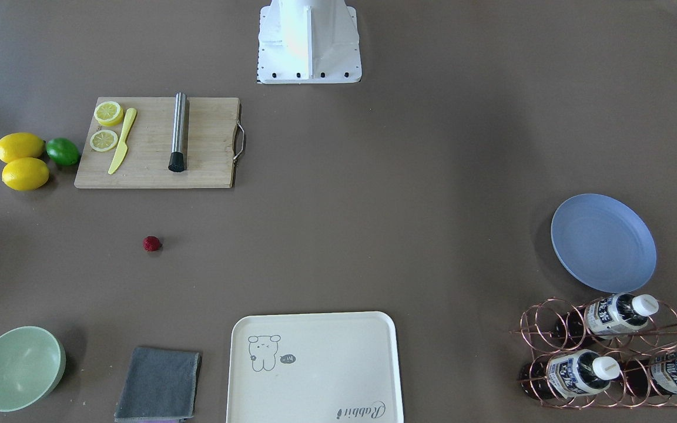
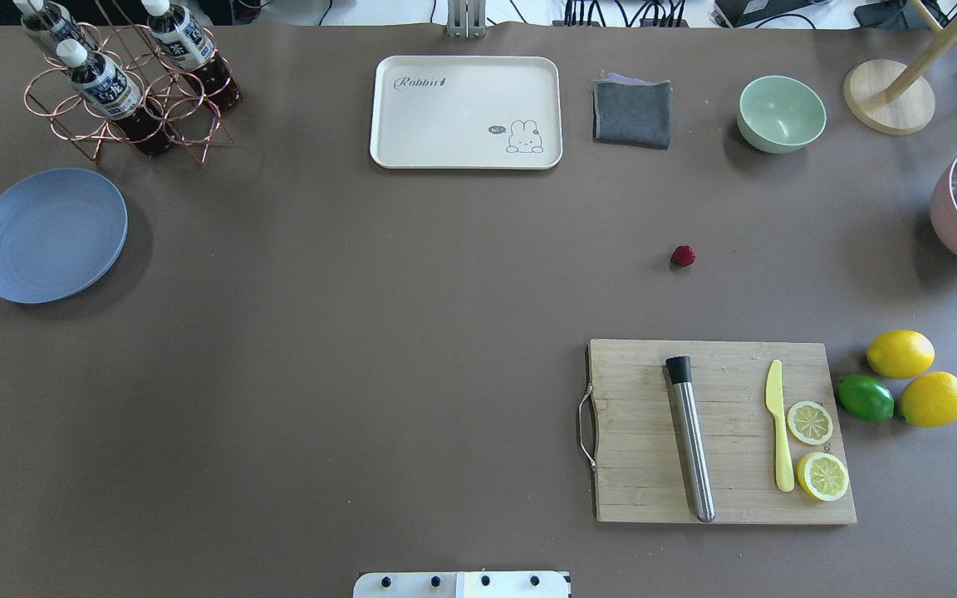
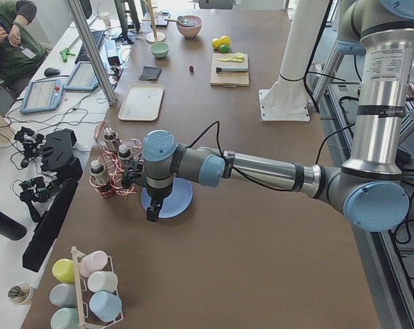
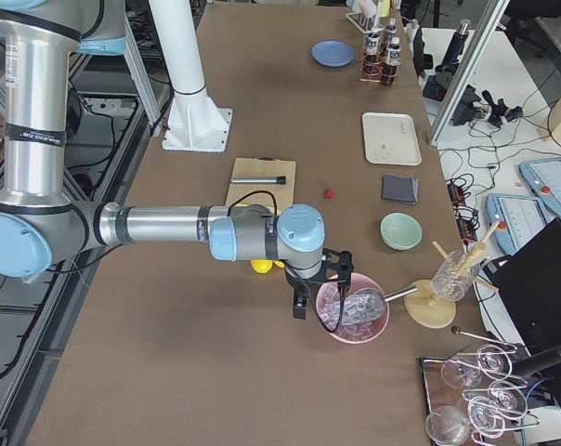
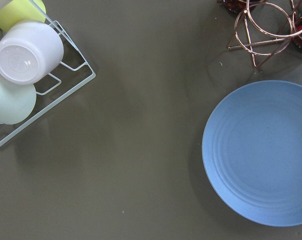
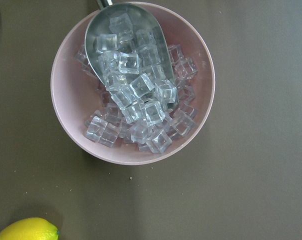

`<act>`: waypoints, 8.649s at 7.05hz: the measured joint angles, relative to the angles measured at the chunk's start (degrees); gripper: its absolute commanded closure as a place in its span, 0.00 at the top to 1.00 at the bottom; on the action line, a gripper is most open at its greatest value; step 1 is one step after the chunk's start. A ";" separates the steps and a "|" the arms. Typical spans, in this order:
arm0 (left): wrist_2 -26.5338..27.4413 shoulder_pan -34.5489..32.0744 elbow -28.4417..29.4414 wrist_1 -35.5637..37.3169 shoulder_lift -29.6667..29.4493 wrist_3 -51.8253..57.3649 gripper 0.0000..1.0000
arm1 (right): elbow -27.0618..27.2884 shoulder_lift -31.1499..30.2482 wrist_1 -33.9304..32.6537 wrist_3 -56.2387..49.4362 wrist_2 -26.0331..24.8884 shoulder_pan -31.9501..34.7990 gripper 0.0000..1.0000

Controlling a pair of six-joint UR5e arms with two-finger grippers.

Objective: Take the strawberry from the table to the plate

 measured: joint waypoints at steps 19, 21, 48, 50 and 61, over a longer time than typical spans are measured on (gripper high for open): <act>-0.42 15.08 29.86 -46.00 -5.67 -20.74 0.98 | -1.72 16.33 0.36 17.54 -1.51 -14.96 1.00; 1.71 17.22 30.91 -47.23 -6.19 -22.93 0.98 | -1.78 16.71 0.36 18.18 -1.99 -15.47 1.00; 6.50 43.46 -0.60 -36.86 -12.23 -81.05 0.00 | -4.05 20.72 6.24 25.55 -5.43 -21.86 1.00; 14.69 49.95 2.06 -34.63 -18.82 -86.00 0.00 | -5.09 20.89 12.72 33.69 -7.49 -26.28 1.00; 27.38 55.67 3.78 -33.38 -24.03 -88.12 0.98 | -7.68 27.44 16.44 50.62 -17.61 -44.07 1.00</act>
